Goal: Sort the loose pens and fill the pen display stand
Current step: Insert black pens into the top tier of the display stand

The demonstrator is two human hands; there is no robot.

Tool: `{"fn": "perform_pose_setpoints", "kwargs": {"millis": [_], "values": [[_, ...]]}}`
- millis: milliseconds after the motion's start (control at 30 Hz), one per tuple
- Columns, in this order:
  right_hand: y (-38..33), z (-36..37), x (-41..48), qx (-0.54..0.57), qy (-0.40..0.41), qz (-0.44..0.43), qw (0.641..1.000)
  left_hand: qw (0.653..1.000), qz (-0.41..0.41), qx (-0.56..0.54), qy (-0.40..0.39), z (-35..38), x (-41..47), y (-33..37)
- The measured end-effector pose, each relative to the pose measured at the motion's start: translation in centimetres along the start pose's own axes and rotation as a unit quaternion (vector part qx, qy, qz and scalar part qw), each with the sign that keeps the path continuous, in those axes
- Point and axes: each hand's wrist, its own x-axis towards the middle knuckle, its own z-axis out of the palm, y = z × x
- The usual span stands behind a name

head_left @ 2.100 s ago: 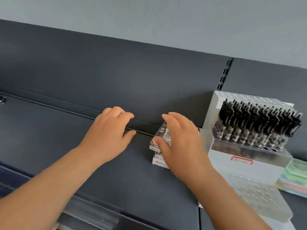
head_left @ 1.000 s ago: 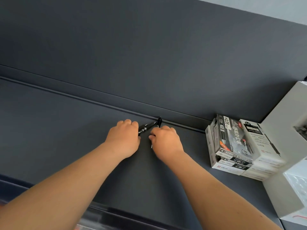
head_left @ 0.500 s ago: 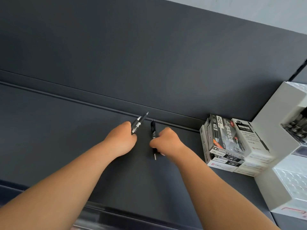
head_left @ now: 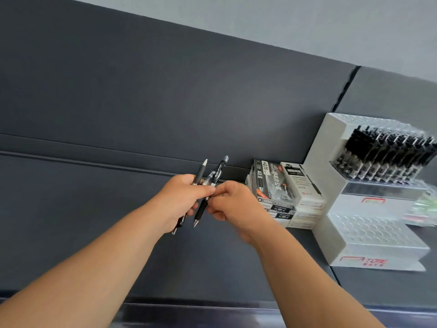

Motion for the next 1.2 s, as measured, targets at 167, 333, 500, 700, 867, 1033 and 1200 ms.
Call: {"fn": "perform_pose_setpoints", "kwargs": {"millis": [167,333,500,700,867,1033,1200], "values": [[-0.8,-3.8,-2.1,0.124,0.109,-0.021,0.986,0.997,0.067,0.029,-0.009,2.9,-1.0,1.3],[-1.5,-6.9,-3.7,0.135,0.162,-0.091,0.973,0.989,0.126,0.075,-0.024,6.4,-2.3,3.5],[-1.7,-10.8,-5.0,0.189,0.131,-0.128,0.965,0.986,0.142,0.083,-0.035,9.9,-2.7,5.5],[-1.6,-17.9,-5.9,0.204,0.081,-0.153,0.964,0.985,0.152,0.055,-0.057,15.8,-3.5,7.8],[-1.6,-23.7,-6.2,0.173,0.076,-0.186,0.964,0.990,0.134,0.033,0.000,20.5,-3.7,9.3],[-1.7,-29.4,-7.0,0.114,0.106,-0.236,0.959,0.992,0.120,-0.027,0.040,24.6,-3.7,10.7],[-1.9,-34.9,-7.7,0.037,0.168,-0.299,0.939,0.984,0.143,-0.091,0.046,28.3,-4.4,11.7]]}}
